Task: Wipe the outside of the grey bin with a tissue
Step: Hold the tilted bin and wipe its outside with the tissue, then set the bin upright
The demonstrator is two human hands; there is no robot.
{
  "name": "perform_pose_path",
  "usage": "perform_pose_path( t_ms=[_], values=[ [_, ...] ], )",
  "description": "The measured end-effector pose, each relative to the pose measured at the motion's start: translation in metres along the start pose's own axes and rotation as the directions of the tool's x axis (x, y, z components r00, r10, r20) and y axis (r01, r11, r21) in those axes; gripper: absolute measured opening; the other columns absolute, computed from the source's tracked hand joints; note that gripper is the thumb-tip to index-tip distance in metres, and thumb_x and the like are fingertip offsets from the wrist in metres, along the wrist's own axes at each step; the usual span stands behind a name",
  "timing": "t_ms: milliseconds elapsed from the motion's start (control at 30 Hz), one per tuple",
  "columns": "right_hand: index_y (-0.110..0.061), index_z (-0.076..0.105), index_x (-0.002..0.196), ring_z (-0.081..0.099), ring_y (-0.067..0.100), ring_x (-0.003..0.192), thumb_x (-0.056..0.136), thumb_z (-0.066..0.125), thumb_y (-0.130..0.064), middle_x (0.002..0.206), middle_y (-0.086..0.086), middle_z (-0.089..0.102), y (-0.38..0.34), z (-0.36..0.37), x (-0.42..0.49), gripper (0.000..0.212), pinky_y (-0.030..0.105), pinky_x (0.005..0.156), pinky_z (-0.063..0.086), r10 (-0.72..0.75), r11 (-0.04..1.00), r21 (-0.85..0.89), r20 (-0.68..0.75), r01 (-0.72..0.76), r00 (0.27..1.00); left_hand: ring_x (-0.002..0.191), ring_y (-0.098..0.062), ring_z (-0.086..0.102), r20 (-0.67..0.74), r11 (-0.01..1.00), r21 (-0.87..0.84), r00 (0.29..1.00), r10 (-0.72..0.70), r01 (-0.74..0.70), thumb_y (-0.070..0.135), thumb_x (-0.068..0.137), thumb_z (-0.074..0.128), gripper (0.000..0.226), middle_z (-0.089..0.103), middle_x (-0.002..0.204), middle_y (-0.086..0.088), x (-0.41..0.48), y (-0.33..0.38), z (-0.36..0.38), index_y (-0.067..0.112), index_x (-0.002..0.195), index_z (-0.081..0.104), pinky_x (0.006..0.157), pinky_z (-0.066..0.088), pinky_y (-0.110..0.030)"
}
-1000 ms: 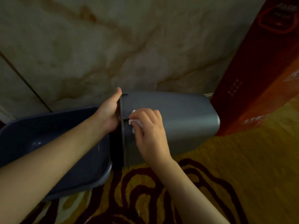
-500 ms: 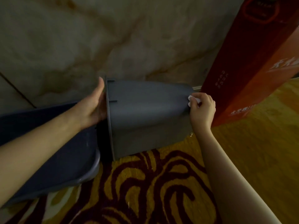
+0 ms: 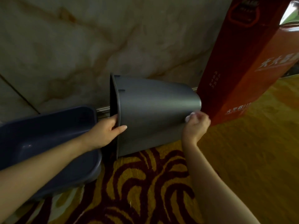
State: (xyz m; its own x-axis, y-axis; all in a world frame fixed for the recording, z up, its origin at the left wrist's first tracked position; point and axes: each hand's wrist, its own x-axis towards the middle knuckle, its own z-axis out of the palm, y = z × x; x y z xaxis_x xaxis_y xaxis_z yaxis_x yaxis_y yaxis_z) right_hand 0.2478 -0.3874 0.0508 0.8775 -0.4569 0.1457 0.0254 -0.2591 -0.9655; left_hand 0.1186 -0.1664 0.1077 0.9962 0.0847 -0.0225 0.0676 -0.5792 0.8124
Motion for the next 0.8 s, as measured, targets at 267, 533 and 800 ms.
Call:
perform_pose_path(
  t_ms=[267, 533, 800],
  values=[
    [-0.022, 0.056, 0.094, 0.061, 0.014, 0.093, 0.090, 0.058, -0.023, 0.103, 0.002, 0.061, 0.022, 0.007, -0.054, 0.005, 0.022, 0.073, 0.049, 0.229, 0.972, -0.011, 0.266, -0.235, 0.936, 0.116, -0.016, 0.052, -0.221, 0.993, 0.103, 0.972, 0.081, -0.059, 0.014, 0.094, 0.047, 0.042, 0.054, 0.123, 0.002, 0.024, 0.040, 0.001, 0.008, 0.135, 0.040, 0.093, 0.041, -0.027],
    [-0.015, 0.060, 0.097, 0.062, 0.018, 0.088, 0.088, 0.060, -0.020, 0.096, 0.007, 0.065, -0.062, -0.024, -0.014, 0.010, 0.030, 0.076, 0.051, -0.164, 0.971, 0.203, 0.165, 0.129, 0.973, 0.065, -0.001, 0.048, -0.319, 0.922, 0.367, 0.915, 0.247, -0.121, 0.014, 0.090, 0.055, 0.022, 0.055, 0.081, 0.012, 0.037, 0.084, -0.011, 0.003, 0.109, 0.055, 0.051, 0.037, -0.004],
    [-0.014, 0.061, 0.088, 0.063, 0.029, 0.084, 0.087, 0.062, -0.017, 0.089, 0.014, 0.068, -0.134, -0.043, 0.028, 0.003, 0.047, 0.079, 0.052, -0.338, 0.911, 0.297, 0.141, 0.286, 0.931, 0.076, -0.032, 0.063, -0.163, 0.826, 0.523, 0.926, 0.341, -0.211, 0.017, 0.087, 0.055, 0.005, 0.064, 0.076, -0.007, 0.044, 0.144, 0.024, 0.014, 0.089, 0.052, 0.054, 0.036, -0.030]
  ],
)
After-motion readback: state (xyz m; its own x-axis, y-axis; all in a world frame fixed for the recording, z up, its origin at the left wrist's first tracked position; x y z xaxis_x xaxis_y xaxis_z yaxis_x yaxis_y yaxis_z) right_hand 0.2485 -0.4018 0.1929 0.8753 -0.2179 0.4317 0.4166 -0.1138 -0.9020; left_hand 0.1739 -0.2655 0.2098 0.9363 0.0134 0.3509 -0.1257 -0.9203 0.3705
